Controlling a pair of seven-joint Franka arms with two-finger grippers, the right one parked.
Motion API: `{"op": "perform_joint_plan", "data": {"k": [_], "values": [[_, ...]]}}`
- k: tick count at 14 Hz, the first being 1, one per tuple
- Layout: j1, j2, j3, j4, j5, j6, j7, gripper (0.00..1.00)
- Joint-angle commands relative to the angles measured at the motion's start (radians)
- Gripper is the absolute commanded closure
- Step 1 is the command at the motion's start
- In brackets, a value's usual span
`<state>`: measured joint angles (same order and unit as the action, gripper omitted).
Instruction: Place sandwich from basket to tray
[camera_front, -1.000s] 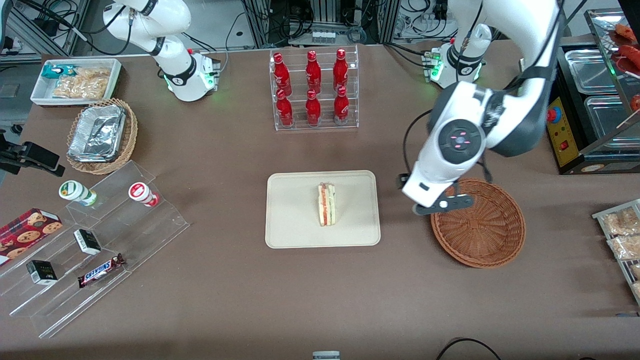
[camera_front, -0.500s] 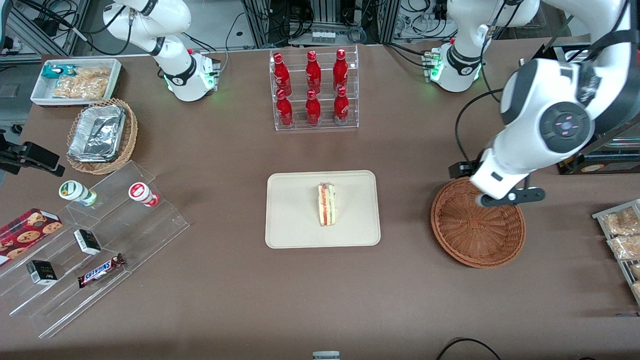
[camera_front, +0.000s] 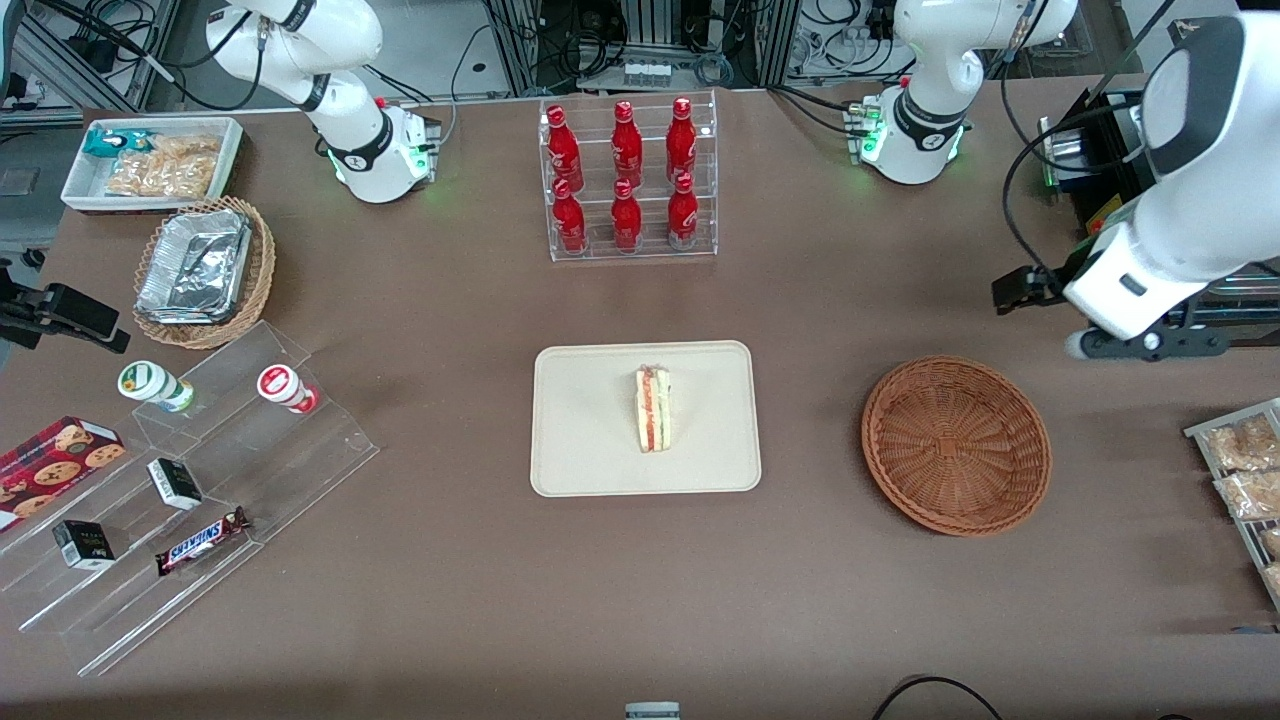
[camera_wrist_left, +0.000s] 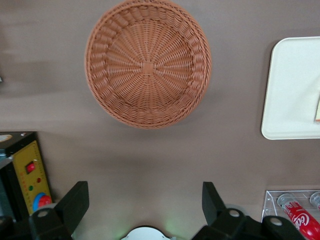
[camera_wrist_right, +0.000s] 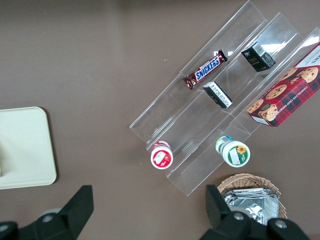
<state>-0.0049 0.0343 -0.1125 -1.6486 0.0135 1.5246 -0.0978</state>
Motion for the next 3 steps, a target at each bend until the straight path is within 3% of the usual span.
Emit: {"op": "perform_joint_plan", "data": {"k": [1, 3], "values": [[0.036, -0.051, -0.009, -0.016, -0.006, -0.001, 0.041, 0.00], [0.036, -0.051, -0.009, 0.001, 0.002, 0.008, 0.041, 0.00]]}}
